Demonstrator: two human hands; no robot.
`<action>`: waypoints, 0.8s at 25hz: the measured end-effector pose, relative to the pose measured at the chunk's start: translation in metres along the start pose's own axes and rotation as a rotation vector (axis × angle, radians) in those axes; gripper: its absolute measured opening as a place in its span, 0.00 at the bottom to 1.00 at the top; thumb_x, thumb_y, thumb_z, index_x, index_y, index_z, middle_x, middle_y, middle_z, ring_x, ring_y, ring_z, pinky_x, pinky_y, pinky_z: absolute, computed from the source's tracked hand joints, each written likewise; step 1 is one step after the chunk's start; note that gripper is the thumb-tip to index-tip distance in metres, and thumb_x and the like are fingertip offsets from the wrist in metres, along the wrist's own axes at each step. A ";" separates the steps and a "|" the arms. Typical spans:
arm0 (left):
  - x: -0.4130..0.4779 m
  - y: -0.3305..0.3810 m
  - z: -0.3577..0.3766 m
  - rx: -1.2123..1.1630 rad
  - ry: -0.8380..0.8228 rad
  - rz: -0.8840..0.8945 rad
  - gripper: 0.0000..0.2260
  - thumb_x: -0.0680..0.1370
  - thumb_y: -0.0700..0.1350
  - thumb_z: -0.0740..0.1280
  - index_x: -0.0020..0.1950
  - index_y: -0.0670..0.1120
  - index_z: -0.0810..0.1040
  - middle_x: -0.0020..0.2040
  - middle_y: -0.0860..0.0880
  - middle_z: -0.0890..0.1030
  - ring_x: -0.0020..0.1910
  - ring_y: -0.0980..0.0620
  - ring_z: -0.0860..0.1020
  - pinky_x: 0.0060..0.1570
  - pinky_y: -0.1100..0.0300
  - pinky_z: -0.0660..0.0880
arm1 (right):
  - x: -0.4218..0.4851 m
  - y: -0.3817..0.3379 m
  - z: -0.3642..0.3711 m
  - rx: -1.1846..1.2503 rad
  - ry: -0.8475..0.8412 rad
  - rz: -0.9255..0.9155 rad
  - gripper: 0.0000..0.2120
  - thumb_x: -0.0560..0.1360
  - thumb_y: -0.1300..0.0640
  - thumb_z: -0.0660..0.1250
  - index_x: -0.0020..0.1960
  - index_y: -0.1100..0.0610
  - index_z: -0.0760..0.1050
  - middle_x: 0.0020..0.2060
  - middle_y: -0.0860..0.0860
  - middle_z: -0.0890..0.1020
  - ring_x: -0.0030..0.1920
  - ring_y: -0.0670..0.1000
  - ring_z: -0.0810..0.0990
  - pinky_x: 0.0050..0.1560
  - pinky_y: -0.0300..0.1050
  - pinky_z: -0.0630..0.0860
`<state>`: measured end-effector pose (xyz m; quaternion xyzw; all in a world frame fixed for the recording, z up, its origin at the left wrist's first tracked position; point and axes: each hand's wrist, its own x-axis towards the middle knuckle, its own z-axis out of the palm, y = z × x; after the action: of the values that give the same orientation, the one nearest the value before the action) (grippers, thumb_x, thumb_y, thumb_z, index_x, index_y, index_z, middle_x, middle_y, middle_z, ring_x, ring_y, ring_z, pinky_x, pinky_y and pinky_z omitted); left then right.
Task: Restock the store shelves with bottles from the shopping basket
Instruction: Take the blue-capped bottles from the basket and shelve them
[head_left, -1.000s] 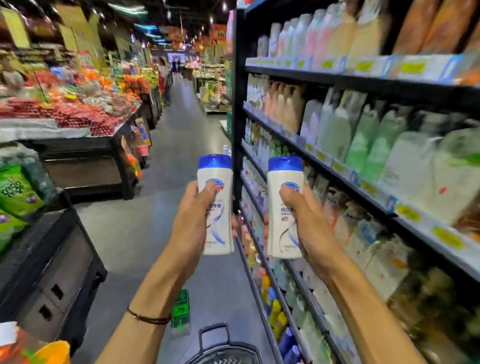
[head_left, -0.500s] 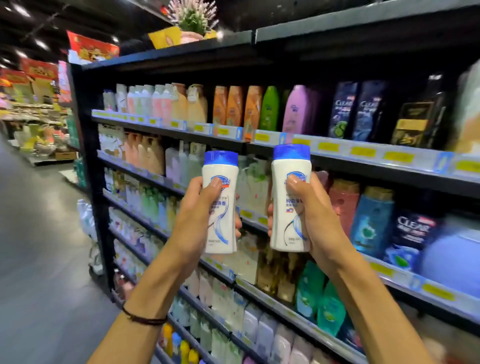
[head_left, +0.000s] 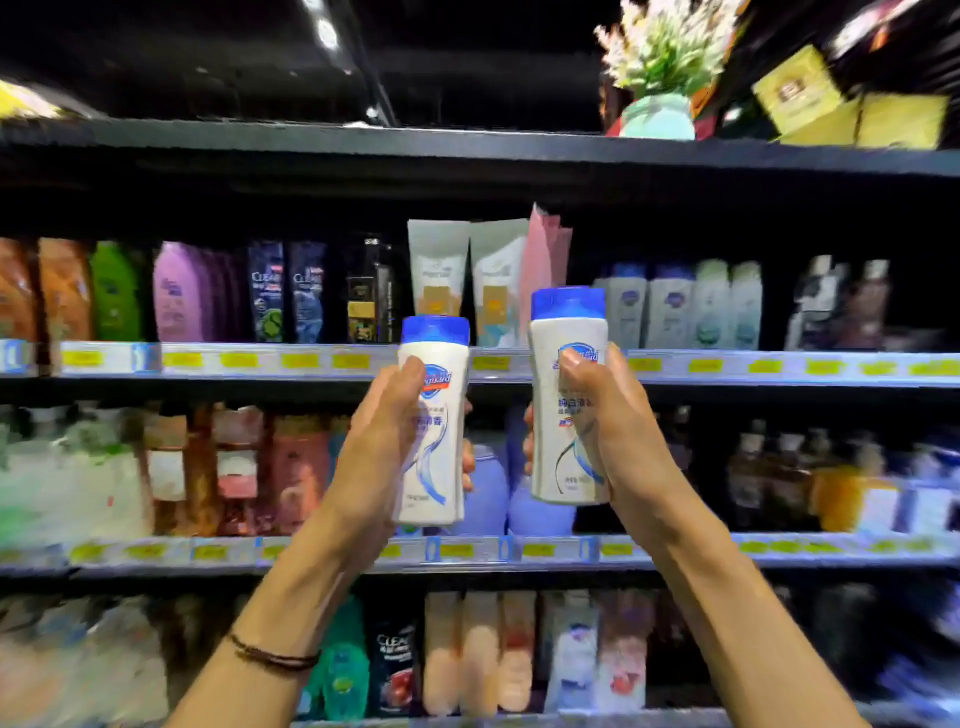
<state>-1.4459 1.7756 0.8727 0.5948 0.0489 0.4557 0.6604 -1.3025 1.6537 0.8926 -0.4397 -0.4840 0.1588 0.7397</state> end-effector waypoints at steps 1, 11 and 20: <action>0.007 -0.007 0.023 -0.011 -0.031 0.014 0.32 0.75 0.59 0.69 0.64 0.33 0.69 0.43 0.37 0.76 0.29 0.44 0.77 0.28 0.53 0.78 | 0.000 -0.007 -0.021 -0.017 0.019 -0.012 0.19 0.75 0.46 0.64 0.55 0.60 0.66 0.38 0.62 0.77 0.32 0.59 0.78 0.33 0.52 0.78; 0.083 -0.062 0.203 0.015 -0.042 0.167 0.06 0.81 0.46 0.66 0.53 0.45 0.72 0.42 0.45 0.78 0.34 0.47 0.80 0.34 0.52 0.81 | 0.037 -0.056 -0.215 -0.089 0.050 -0.036 0.15 0.74 0.46 0.64 0.51 0.56 0.68 0.39 0.60 0.76 0.35 0.59 0.78 0.35 0.54 0.78; 0.171 -0.056 0.252 0.140 0.072 0.254 0.14 0.75 0.53 0.71 0.52 0.45 0.76 0.44 0.47 0.79 0.45 0.48 0.76 0.51 0.46 0.76 | 0.120 -0.057 -0.265 -0.178 -0.020 -0.114 0.15 0.79 0.45 0.64 0.53 0.57 0.69 0.45 0.52 0.77 0.37 0.46 0.77 0.37 0.39 0.76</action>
<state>-1.1637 1.7085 0.9803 0.6239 0.0287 0.5521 0.5524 -1.0287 1.5695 0.9692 -0.4738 -0.5275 0.0773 0.7009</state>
